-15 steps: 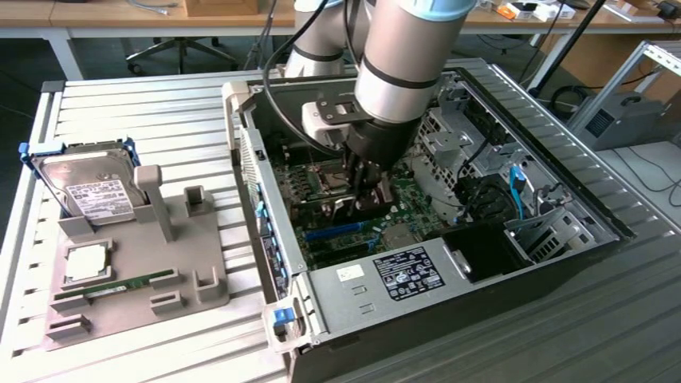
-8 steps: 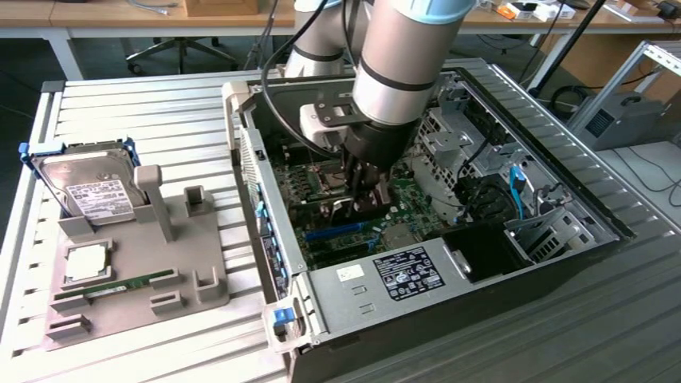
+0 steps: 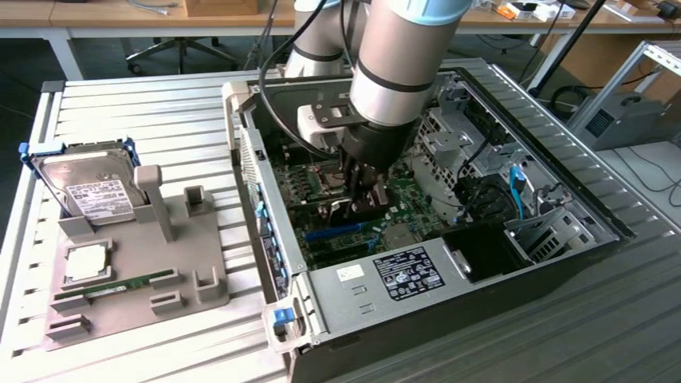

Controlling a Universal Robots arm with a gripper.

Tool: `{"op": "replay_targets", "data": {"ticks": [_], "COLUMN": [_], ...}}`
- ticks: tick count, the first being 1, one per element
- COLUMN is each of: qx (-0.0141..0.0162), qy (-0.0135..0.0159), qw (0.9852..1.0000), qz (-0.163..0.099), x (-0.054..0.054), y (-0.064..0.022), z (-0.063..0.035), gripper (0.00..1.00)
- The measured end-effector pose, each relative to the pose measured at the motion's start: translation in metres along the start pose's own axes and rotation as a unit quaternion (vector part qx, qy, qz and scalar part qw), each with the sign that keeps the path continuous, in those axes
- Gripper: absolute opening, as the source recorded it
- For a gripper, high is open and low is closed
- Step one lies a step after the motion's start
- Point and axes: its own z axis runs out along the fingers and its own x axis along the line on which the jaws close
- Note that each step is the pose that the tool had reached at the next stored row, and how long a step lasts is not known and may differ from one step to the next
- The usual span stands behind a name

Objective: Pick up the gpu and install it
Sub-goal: 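Insert the gpu into the slot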

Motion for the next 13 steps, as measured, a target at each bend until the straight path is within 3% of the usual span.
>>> {"op": "replay_targets", "data": {"ticks": [13], "qx": [0.0], "qy": [0.0], "qw": [1.0], "qz": [0.0], "x": [-0.0002], "y": [0.0012], "z": [0.0024], "gripper": [0.28]}}
